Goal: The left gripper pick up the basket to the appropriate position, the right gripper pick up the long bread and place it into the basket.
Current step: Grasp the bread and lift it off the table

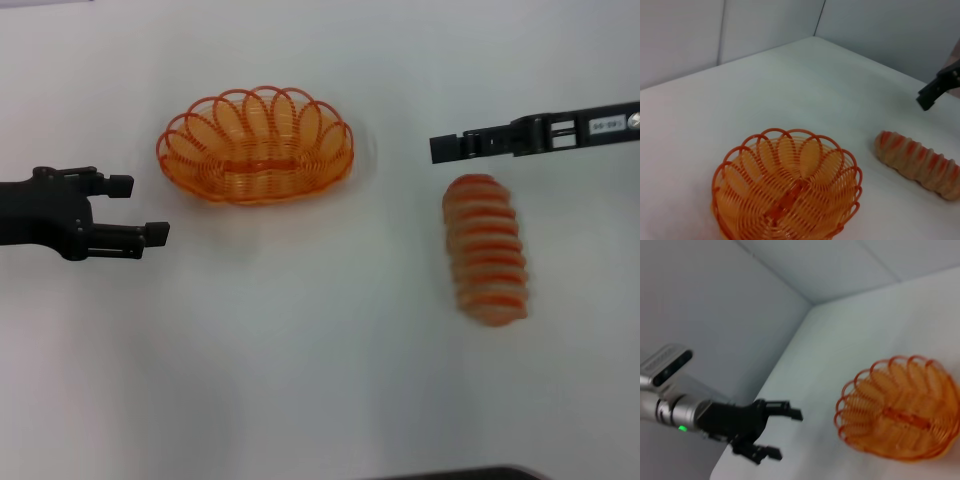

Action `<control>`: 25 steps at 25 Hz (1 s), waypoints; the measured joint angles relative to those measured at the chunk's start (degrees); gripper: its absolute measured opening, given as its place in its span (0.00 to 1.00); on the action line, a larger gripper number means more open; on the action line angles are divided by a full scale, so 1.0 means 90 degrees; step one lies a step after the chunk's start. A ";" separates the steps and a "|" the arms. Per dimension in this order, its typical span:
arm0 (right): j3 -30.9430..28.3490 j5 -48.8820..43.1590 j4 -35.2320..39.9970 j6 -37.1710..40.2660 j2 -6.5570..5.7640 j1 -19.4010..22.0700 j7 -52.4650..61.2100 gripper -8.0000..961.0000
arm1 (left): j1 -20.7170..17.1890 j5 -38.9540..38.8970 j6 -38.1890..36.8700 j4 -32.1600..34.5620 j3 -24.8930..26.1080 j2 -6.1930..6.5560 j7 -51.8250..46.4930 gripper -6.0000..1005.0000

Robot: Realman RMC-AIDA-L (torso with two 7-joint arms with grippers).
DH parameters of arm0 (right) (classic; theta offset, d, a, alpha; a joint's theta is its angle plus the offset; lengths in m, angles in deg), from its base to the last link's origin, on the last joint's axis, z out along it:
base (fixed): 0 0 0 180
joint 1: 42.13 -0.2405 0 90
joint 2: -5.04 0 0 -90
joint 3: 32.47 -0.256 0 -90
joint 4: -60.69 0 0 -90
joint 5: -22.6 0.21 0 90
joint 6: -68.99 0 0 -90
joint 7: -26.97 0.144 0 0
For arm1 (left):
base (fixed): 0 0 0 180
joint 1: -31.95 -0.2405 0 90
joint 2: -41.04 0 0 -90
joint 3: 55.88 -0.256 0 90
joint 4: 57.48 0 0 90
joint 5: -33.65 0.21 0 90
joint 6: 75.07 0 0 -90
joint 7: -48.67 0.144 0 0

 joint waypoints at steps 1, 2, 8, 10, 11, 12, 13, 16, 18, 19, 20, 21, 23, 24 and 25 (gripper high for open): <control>0.0124 -0.0005 0.0018 0.0127 -0.0091 -0.0081 0.0211 0.98 | 0.0000 0.0000 -0.0001 -0.0011 -0.0001 0.0003 -0.0002 0.89; 0.0236 -0.0034 0.0066 0.0197 -0.0173 -0.0152 0.0435 0.98 | 0.0000 0.0001 -0.0002 -0.0022 -0.0002 0.0003 -0.0002 0.89; 0.0620 -0.1370 0.1153 0.0242 -0.0309 -0.0806 0.2003 0.98 | -0.0001 0.0009 0.0088 -0.0204 -0.0035 0.0000 0.0090 0.89; 0.0626 -0.1985 0.1281 0.0221 -0.0243 -0.1121 0.2370 0.98 | -0.0003 0.0009 0.0135 -0.0257 -0.0058 -0.0002 0.0116 0.89; 0.0631 -0.2238 0.1287 0.0211 -0.0205 -0.1265 0.2561 0.98 | -0.0007 0.0009 0.0143 -0.0265 -0.0058 -0.0002 0.0120 0.89; 0.0650 -0.2514 0.1272 0.0214 -0.0151 -0.1404 0.2797 0.98 | -0.0013 0.0009 0.0152 -0.0278 -0.0051 -0.0001 0.0123 0.89; 0.0693 -0.2747 0.1246 0.0209 -0.0101 -0.1524 0.3062 0.98 | -0.0019 0.0009 0.0156 -0.0279 -0.0038 -0.0001 0.0124 0.89; 0.0952 -0.3053 0.1179 0.0120 0.0004 -0.1708 0.3768 0.98 | -0.0041 0.0009 0.0155 -0.0279 -0.0018 -0.0013 0.0145 0.88; 0.1175 -0.3098 0.1144 -0.0091 0.0022 -0.1711 0.4096 0.98 | -0.0055 0.0009 0.0152 -0.0278 -0.0024 -0.0024 0.0185 0.88; 0.1280 -0.3113 0.1109 -0.0191 0.0025 -0.1699 0.4229 0.98 | -0.0057 0.0009 0.0151 -0.0279 -0.0033 -0.0027 0.0199 0.88; 0.1355 -0.3129 0.1075 -0.0282 0.0025 -0.1683 0.4322 0.98 | -0.0057 0.0009 0.0151 -0.0279 -0.0033 -0.0027 0.0199 0.88; 0.1416 -0.3141 0.1032 -0.0352 0.0025 -0.1668 0.4405 0.98 | -0.0061 0.0009 0.0153 -0.0278 -0.0039 -0.0029 0.0211 0.88; 0.1477 -0.3185 0.0951 -0.0430 0.0025 -0.1648 0.4533 0.98 | -0.0063 0.0008 0.0169 -0.0281 -0.0049 -0.0029 0.0230 0.88; 0.1496 -0.3221 0.0923 -0.0445 0.0024 -0.1644 0.4588 0.98 | -0.0062 0.0008 0.0184 -0.0293 -0.0050 -0.0029 0.0235 0.88; 0.1521 -0.3258 0.0898 -0.0446 0.0024 -0.1643 0.4640 0.98 | -0.0057 0.0008 0.0204 -0.0312 -0.0052 -0.0030 0.0242 0.88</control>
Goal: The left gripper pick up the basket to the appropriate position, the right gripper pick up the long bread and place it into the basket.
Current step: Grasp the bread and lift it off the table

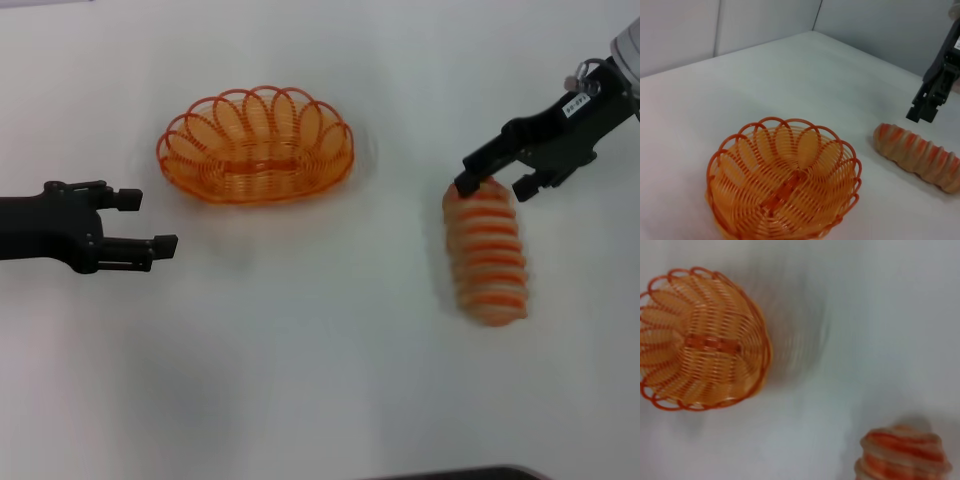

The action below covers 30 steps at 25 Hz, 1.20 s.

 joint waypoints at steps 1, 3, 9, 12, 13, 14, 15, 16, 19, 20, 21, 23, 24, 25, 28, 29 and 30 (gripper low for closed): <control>0.0047 -0.0031 -0.0023 0.0000 0.0000 0.0000 0.0032 0.98 | 0.0021 0.0000 0.0042 -0.0048 -0.0003 0.0000 0.0011 0.88; 0.0180 -0.0090 -0.0077 -0.0015 0.0000 0.0000 0.0055 0.98 | 0.0060 0.0000 0.0106 -0.0153 -0.0006 0.0009 0.0039 0.88; 0.0366 -0.0164 -0.0312 -0.0196 0.0018 -0.0026 0.0066 0.98 | 0.0149 -0.0001 0.0212 -0.0343 -0.0017 0.0039 0.0074 0.88; 0.0341 -0.0139 -0.0405 -0.0331 0.0041 -0.0029 0.0084 0.97 | 0.0128 -0.0001 0.0212 -0.0343 -0.0007 0.0040 0.0075 0.88; 0.0341 -0.0138 -0.0430 -0.0361 0.0053 -0.0032 0.0094 0.97 | 0.0121 -0.0001 0.0212 -0.0344 -0.0004 0.0040 0.0076 0.88; 0.0349 -0.0142 -0.0457 -0.0420 0.0061 -0.0044 0.0103 0.97 | 0.0115 -0.0001 0.0214 -0.0349 -0.0004 0.0040 0.0075 0.88; 0.0361 -0.0151 -0.0484 -0.0469 0.0066 -0.0054 0.0108 0.97 | 0.0113 -0.0001 0.0214 -0.0349 -0.0004 0.0040 0.0076 0.88; 0.0375 -0.0164 -0.0517 -0.0538 0.0072 -0.0068 0.0113 0.96 | 0.0110 -0.0001 0.0214 -0.0350 -0.0004 0.0040 0.0076 0.88; 0.0407 -0.0169 -0.0549 -0.0663 0.0082 -0.0085 0.0124 0.96 | 0.0110 -0.0001 0.0214 -0.0351 0.0016 0.0039 0.0076 0.88; 0.0449 -0.0175 -0.0567 -0.0699 0.0087 -0.0096 0.0133 0.96 | 0.0110 -0.0001 0.0219 -0.0354 0.0010 0.0035 0.0076 0.88; 0.0492 -0.0182 -0.0586 -0.0732 0.0091 -0.0110 0.0144 0.96 | 0.0110 -0.0001 0.0227 -0.0355 0.0005 0.0030 0.0076 0.88; 0.0581 -0.0208 -0.0637 -0.0793 0.0096 -0.0151 0.0181 0.95 | 0.0093 -0.0001 0.0272 -0.0362 -0.0013 0.0013 0.0076 0.88; 0.0623 -0.0222 -0.0660 -0.0812 0.0098 -0.0167 0.0198 0.95 | 0.0085 -0.0001 0.0286 -0.0363 -0.0015 0.0010 0.0076 0.88; 0.0652 -0.0225 -0.0674 -0.0835 0.0101 -0.0177 0.0205 0.95 | 0.0069 -0.0001 0.0298 -0.0370 -0.0016 0.0002 0.0076 0.88; 0.0729 -0.0228 -0.0715 -0.0892 0.0114 -0.0210 0.0214 0.95 | 0.0048 -0.0001 0.0338 -0.0407 -0.0017 -0.0004 0.0076 0.88; 0.0759 -0.0228 -0.0721 -0.0922 0.0121 -0.0223 0.0219 0.94 | 0.0045 -0.0001 0.0362 -0.0452 -0.0017 -0.0002 0.0076 0.88; 0.0786 -0.0229 -0.0724 -0.0940 0.0128 -0.0231 0.0222 0.94 | 0.0045 -0.0001 0.0362 -0.0452 -0.0017 -0.0002 0.0076 0.88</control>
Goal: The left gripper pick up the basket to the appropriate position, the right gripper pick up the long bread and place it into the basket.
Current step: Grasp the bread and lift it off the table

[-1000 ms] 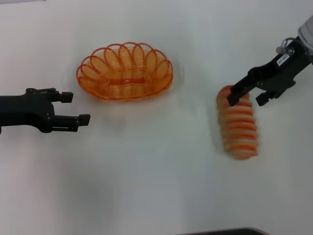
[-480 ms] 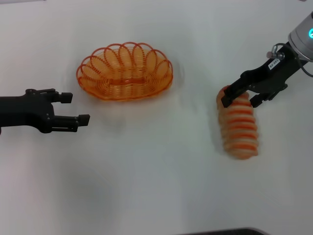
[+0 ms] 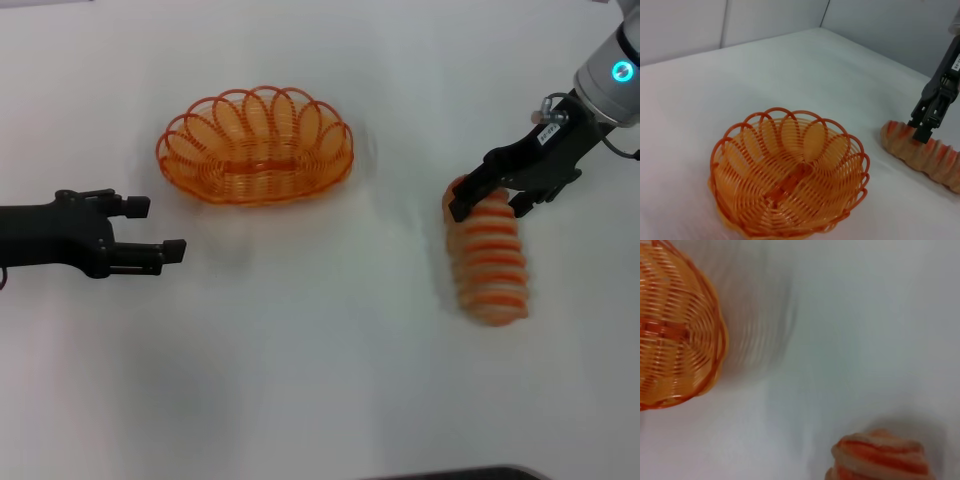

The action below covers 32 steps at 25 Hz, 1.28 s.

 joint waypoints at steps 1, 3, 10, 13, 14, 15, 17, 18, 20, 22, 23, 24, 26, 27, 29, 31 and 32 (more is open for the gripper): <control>0.0029 0.0000 0.0000 -0.0011 0.0003 -0.0007 0.0004 0.94 | -0.0001 0.0000 0.0001 -0.0013 0.0001 0.0003 0.0000 0.88; 0.0105 0.0000 0.0012 -0.0051 0.0008 -0.0025 0.0029 0.94 | -0.0002 0.0000 0.0004 -0.0023 0.0001 0.0004 0.0000 0.88; 0.0164 0.0000 0.0043 -0.0133 0.0013 -0.0044 0.0070 0.89 | -0.0003 0.0000 0.0117 -0.0236 0.0001 0.0019 0.0090 0.88; 0.0164 0.0000 0.0042 -0.0136 0.0013 -0.0066 0.0070 0.79 | 0.0005 0.0000 0.0117 -0.0242 0.0001 0.0022 0.0092 0.88; 0.0164 -0.0001 0.0046 -0.0136 0.0013 -0.0076 0.0071 0.75 | 0.0011 0.0000 0.0113 -0.0243 0.0001 0.0022 0.0092 0.88; 0.0164 0.0000 0.0051 -0.0136 0.0013 -0.0079 0.0071 0.71 | 0.0016 0.0000 0.0108 -0.0244 0.0001 0.0022 0.0093 0.88; 0.0165 0.0000 0.0054 -0.0136 0.0013 -0.0084 0.0071 0.62 | 0.0028 0.0000 0.0103 -0.0245 0.0001 0.0022 0.0094 0.88; 0.0164 0.0000 0.0055 -0.0136 0.0013 -0.0089 0.0071 0.58 | 0.0033 0.0000 0.0099 -0.0246 0.0001 0.0022 0.0094 0.88; 0.0164 0.0000 0.0056 -0.0135 0.0013 -0.0093 0.0072 0.56 | 0.0036 0.0000 0.0088 -0.0246 0.0001 0.0022 0.0095 0.88; 0.0164 0.0000 0.0054 -0.0135 0.0013 -0.0093 0.0072 0.53 | 0.0037 0.0000 0.0083 -0.0246 0.0001 0.0022 0.0097 0.88; 0.0164 0.0000 0.0049 -0.0135 0.0013 -0.0092 0.0071 0.52 | 0.0037 0.0000 0.0082 -0.0247 0.0001 0.0022 0.0097 0.88; 0.0164 0.0000 0.0049 -0.0135 0.0014 -0.0093 0.0069 0.52 | 0.0037 0.0000 0.0082 -0.0247 0.0001 0.0022 0.0097 0.88; 0.0164 0.0000 0.0048 -0.0135 0.0019 -0.0096 0.0042 0.51 | 0.0033 0.0000 0.0080 -0.0246 0.0001 0.0022 0.0098 0.88; 0.0164 0.0000 0.0049 -0.0135 0.0022 -0.0097 0.0030 0.50 | 0.0033 0.0000 0.0078 -0.0247 0.0001 0.0022 0.0098 0.88; 0.0164 0.0001 0.0058 -0.0129 0.0027 -0.0098 0.0017 0.49 | 0.0033 0.0000 0.0070 -0.0247 0.0001 0.0022 0.0097 0.88; 0.0164 0.0000 0.0060 -0.0121 0.0028 -0.0099 0.0008 0.48 | 0.0037 0.0000 0.0054 -0.0247 -0.0003 0.0023 0.0092 0.88; 0.0164 0.0000 0.0062 -0.0117 0.0029 -0.0100 0.0004 0.48 | 0.0044 0.0000 0.0039 -0.0246 -0.0006 0.0025 0.0084 0.88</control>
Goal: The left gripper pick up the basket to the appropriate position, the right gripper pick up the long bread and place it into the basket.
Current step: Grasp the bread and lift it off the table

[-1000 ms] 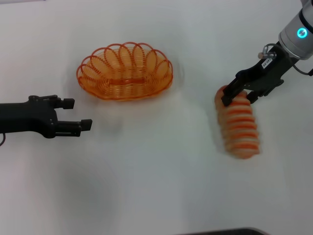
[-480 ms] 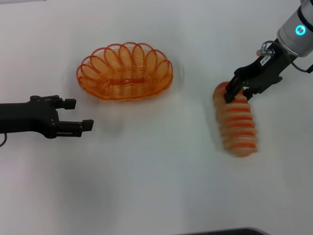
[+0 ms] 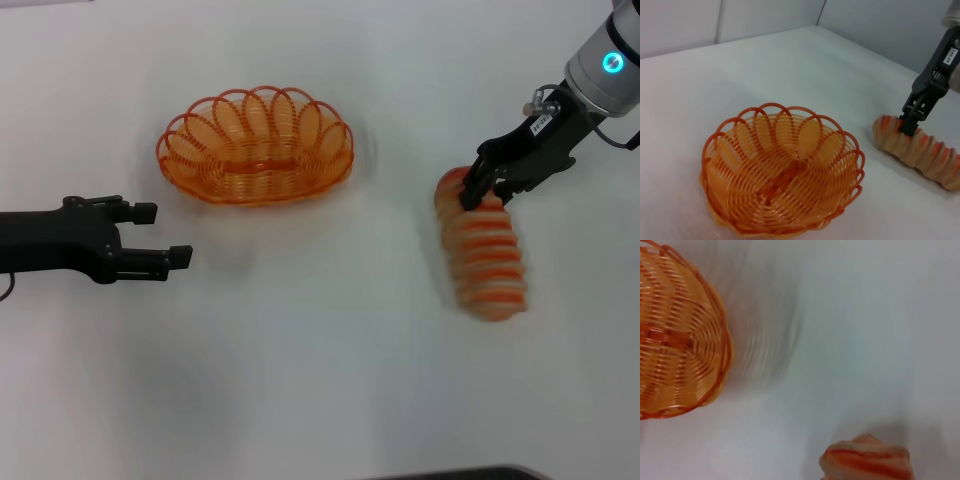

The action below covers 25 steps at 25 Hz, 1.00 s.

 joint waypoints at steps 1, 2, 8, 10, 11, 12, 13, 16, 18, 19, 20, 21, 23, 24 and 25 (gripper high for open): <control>0.0000 0.0000 0.0002 0.0004 0.0001 0.0000 -0.0005 0.47 | 0.0006 0.0000 -0.0013 0.0000 -0.0003 0.0003 -0.0010 0.88; 0.0000 0.0000 0.0005 0.0005 0.0001 -0.0001 -0.0011 0.47 | 0.0010 0.0000 -0.0021 0.0000 -0.0004 0.0005 -0.0019 0.88; 0.0000 0.0002 0.0009 -0.0010 0.0004 0.0008 -0.0141 0.42 | 0.0035 0.0000 -0.0078 0.0000 -0.0003 0.0010 -0.0038 0.88; 0.0000 0.0003 0.0010 -0.0007 0.0004 0.0008 -0.0182 0.40 | 0.0078 0.0000 -0.0179 0.0000 -0.0024 0.0024 -0.0040 0.88; 0.0000 0.0003 0.0010 -0.0001 0.0004 0.0008 -0.0187 0.39 | 0.0103 0.0000 -0.0236 0.0000 -0.0038 0.0030 -0.0040 0.88; 0.0000 0.0004 0.0011 0.0005 0.0003 0.0016 -0.0191 0.38 | 0.0117 0.0000 -0.0255 0.0000 -0.0046 0.0032 -0.0041 0.88; 0.0000 0.0006 0.0013 0.0006 0.0003 0.0025 -0.0193 0.37 | 0.0129 0.0000 -0.0266 0.0000 -0.0051 0.0033 -0.0043 0.88; -0.0001 0.0012 0.0019 -0.0013 -0.0009 0.0057 -0.0235 0.34 | 0.0167 0.0000 -0.0277 0.0000 -0.0059 0.0035 -0.0086 0.88; -0.0001 0.0008 0.0022 -0.0034 -0.0013 0.0063 -0.0294 0.32 | 0.0191 0.0000 -0.0284 0.0000 -0.0061 0.0045 -0.0124 0.88; 0.0000 0.0008 0.0027 -0.0052 -0.0013 0.0060 -0.0325 0.32 | 0.0197 0.0000 -0.0287 0.0000 -0.0063 0.0050 -0.0138 0.88; 0.0000 0.0008 0.0037 -0.0067 -0.0009 0.0051 -0.0357 0.31 | 0.0203 0.0000 -0.0290 0.0000 -0.0077 0.0053 -0.0144 0.88; -0.0001 0.0008 0.0056 -0.0076 -0.0005 0.0038 -0.0386 0.30 | 0.0207 0.0000 -0.0295 0.0000 -0.0098 0.0055 -0.0155 0.88; 0.0000 0.0006 0.0094 -0.0083 0.0000 0.0020 -0.0410 0.29 | 0.0217 0.0000 -0.0305 0.0000 -0.0198 0.0056 -0.0209 0.88; -0.0001 0.0006 0.0121 -0.0087 0.0001 0.0015 -0.0418 0.28 | 0.0223 0.0000 -0.0310 0.0000 -0.0271 0.0058 -0.0251 0.88; -0.0001 0.0011 0.0161 -0.0091 0.0002 0.0014 -0.0424 0.28 | 0.0233 0.0000 -0.0311 0.0000 -0.0311 0.0061 -0.0279 0.88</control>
